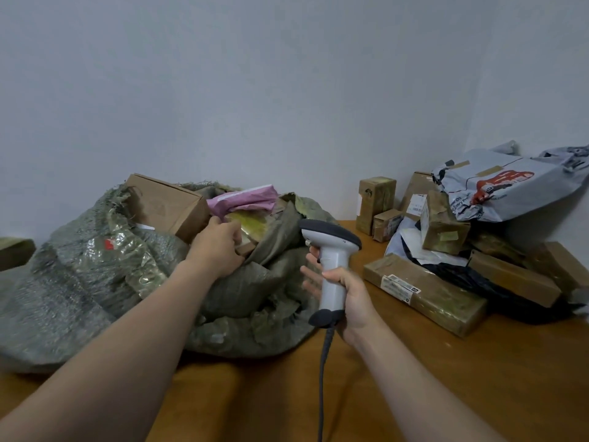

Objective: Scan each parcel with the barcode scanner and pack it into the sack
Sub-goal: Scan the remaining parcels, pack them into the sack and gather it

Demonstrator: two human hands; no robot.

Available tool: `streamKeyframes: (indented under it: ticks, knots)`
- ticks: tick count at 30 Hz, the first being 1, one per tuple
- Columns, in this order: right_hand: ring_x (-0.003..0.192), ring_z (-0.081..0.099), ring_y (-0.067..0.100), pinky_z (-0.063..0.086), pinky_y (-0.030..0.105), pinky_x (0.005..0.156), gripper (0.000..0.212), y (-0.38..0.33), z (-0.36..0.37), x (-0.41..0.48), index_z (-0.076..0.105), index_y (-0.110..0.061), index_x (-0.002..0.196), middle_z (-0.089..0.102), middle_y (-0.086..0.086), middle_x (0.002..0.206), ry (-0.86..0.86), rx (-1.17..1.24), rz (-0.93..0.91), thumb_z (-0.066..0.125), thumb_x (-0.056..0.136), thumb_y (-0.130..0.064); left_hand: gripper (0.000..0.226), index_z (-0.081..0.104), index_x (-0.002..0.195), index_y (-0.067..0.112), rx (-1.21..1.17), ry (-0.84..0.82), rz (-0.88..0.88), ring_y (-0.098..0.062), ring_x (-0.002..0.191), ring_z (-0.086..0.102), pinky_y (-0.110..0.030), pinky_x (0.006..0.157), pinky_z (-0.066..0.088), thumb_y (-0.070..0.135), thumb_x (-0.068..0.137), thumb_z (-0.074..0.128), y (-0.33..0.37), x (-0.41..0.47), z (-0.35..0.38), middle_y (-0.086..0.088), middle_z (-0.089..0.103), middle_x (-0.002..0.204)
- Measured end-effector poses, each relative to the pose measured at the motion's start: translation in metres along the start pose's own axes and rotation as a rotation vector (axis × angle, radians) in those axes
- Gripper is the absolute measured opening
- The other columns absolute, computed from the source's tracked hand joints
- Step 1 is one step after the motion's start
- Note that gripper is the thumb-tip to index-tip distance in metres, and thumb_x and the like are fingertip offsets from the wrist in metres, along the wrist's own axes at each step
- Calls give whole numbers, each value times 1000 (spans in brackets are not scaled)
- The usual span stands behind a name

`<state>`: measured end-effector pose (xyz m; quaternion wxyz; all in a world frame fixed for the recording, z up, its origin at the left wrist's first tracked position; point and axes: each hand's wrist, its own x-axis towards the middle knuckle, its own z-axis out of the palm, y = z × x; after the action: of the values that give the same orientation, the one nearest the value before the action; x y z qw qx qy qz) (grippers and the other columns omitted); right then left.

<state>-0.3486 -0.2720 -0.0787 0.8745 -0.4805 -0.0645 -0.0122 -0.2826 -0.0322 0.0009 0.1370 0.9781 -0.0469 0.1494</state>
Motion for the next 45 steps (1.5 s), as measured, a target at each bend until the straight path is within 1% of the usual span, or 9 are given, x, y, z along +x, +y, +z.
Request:
streamKeyframes:
  ticks: [9,13,18,21,23,26,33,41,45]
  knots:
    - [119,67,38,45,57,112,65,-6,-37,-9,58,-2,133,73,16,124,78,-76,-18,67,70,-12,33,64,110,29,113,79,37,-32,117,55,-46,99,48,49,85,74,26,-2,0,-8,55,130]
    - [102,73,28,57,42,88,44,-19,-62,-29,68,-10,112,79,6,105,226,-258,-174,68,69,-16,32,61,112,30,65,208,236,-29,121,51,-48,102,45,47,87,70,86,-20,13,-2,57,124]
    - [71,66,4,51,18,58,28,-46,-106,-56,67,-15,95,66,1,89,468,-398,-380,74,69,-24,44,55,130,33,20,-1,437,-23,121,51,-42,102,46,53,92,65,165,-35,62,2,54,128]
    - [81,68,12,54,26,64,20,-50,-139,-66,67,-18,97,68,6,94,591,-498,-409,79,81,-19,54,48,144,38,10,-141,508,-27,123,53,-44,102,47,52,95,64,199,-41,103,-1,54,134]
    - [90,68,21,55,35,71,37,-49,-158,-68,68,-14,106,69,9,102,663,-551,-383,76,74,-31,63,38,152,41,-57,-246,506,-30,126,56,-44,102,48,51,95,64,219,-44,129,-4,55,140]
    - [89,69,25,52,31,65,29,-51,-170,-65,71,-8,108,71,10,100,730,-493,-323,78,83,-22,77,27,158,42,-224,-365,436,-32,125,56,-38,100,49,46,94,70,238,-46,160,-11,58,140]
    - [86,68,20,49,30,64,18,-50,-171,-62,69,-14,105,70,4,97,608,-555,-191,74,88,-16,79,36,154,39,-247,-402,372,-30,137,47,-36,112,42,59,87,72,234,-37,187,-8,39,154]
    - [90,69,1,49,11,69,43,-53,-162,-64,80,-11,105,78,-15,99,355,-564,-150,65,70,-31,27,66,96,26,-802,-290,70,-8,70,55,-23,60,40,51,88,74,205,-41,181,8,61,78]
    - [101,69,1,49,12,78,47,-50,-156,-64,77,-6,111,78,-16,106,226,-605,-144,63,72,-28,35,60,93,39,-837,-178,85,-19,85,65,-30,74,54,62,75,79,188,-46,187,-3,59,106]
